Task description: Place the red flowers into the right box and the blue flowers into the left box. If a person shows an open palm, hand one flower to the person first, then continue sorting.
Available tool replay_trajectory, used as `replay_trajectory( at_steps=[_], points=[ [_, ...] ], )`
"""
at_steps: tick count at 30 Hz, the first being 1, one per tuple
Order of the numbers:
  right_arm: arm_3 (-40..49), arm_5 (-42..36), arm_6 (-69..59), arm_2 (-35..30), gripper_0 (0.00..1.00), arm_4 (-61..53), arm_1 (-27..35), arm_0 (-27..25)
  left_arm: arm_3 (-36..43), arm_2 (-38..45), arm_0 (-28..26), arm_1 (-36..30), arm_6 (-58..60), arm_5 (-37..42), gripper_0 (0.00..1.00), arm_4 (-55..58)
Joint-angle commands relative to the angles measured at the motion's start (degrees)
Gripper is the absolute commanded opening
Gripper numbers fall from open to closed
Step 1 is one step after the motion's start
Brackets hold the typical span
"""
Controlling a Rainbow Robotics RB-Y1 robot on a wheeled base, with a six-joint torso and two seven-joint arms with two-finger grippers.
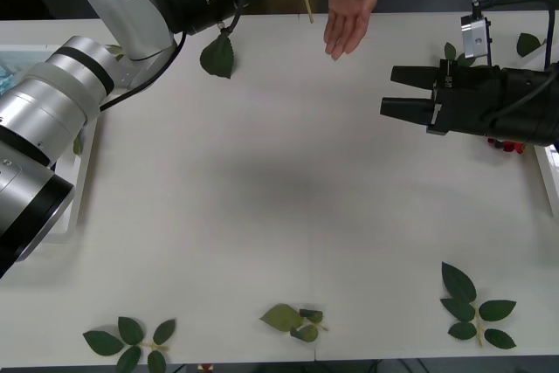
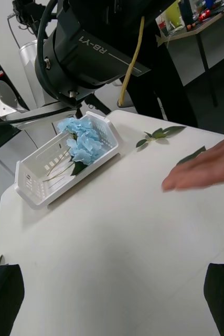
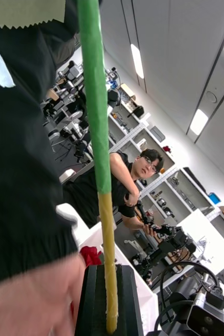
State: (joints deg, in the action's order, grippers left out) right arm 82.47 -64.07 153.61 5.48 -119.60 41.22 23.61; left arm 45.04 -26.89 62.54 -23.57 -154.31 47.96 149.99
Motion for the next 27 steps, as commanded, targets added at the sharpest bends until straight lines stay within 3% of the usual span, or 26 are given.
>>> replay_trajectory(
  at_steps=[1, 27],
  points=[
    [2.08, 0.70, 1.39, 0.49, 1.00, -0.89, 2.02, 1.79, 2.15, -0.36, 3.73, 0.90, -0.69, -0.93, 0.00, 0.22],
    [2.08, 1.14, 1.39, 0.49, 1.00, -0.89, 2.02, 1.79, 2.24, -0.36, 3.64, 0.81, -0.69, -0.67, 0.00, -0.05]
  ],
)
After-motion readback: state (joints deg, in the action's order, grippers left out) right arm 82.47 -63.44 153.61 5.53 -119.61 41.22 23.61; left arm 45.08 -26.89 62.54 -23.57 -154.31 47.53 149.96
